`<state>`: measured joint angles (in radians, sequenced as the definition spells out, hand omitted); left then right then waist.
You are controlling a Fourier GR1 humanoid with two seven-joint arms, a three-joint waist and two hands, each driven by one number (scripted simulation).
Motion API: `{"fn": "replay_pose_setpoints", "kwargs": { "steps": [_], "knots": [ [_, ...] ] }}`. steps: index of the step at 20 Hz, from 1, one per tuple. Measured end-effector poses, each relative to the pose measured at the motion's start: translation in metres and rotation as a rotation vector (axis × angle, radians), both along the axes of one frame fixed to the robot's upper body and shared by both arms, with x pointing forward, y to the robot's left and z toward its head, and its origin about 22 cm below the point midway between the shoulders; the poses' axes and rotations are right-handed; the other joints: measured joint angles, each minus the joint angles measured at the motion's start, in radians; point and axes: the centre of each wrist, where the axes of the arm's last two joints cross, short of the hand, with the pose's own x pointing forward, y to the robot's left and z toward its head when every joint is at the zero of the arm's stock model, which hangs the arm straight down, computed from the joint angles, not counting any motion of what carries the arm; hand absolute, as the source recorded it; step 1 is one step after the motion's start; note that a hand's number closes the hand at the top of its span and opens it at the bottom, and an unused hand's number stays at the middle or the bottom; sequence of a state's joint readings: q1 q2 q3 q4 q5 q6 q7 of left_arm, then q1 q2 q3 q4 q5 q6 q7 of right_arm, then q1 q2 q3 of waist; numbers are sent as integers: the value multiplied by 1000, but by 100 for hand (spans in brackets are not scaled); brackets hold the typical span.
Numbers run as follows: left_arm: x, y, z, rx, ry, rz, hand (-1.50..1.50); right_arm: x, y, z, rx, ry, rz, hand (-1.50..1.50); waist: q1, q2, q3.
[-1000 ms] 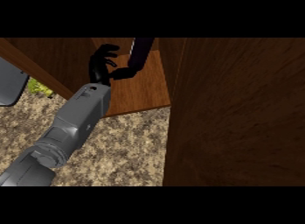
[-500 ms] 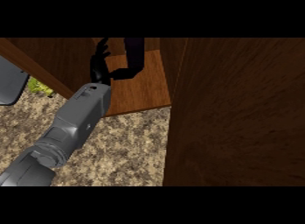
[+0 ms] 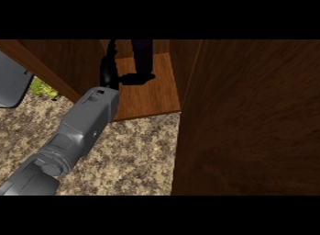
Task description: Pick up the wine, place it into the cabinet and close the cabinet
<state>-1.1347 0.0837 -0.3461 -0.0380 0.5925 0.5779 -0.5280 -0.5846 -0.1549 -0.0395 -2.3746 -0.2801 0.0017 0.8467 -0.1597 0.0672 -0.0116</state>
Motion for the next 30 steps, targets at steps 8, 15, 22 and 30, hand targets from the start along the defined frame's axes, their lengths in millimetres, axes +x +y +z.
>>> {"fn": "replay_pose_setpoints", "kwargs": {
  "steps": [8, 15, 22, 30],
  "knots": [
    [-1, -22, 6, -203, -118, -307, -150, 0, -3, 0, 18, 21, -28, -150, 50, -23, 1],
    [-2, -45, 16, -406, -195, -463, -150, -2, -8, 5, 16, 44, -76, -150, 103, -47, 5],
    [-6, -60, 23, -440, -200, -556, -150, -5, -7, 4, 16, 69, -103, -150, 145, -66, 9],
    [-25, -86, 48, -428, -228, -665, -150, -5, -9, 4, 14, 81, -134, -150, 179, -82, 11]
  ]
}}
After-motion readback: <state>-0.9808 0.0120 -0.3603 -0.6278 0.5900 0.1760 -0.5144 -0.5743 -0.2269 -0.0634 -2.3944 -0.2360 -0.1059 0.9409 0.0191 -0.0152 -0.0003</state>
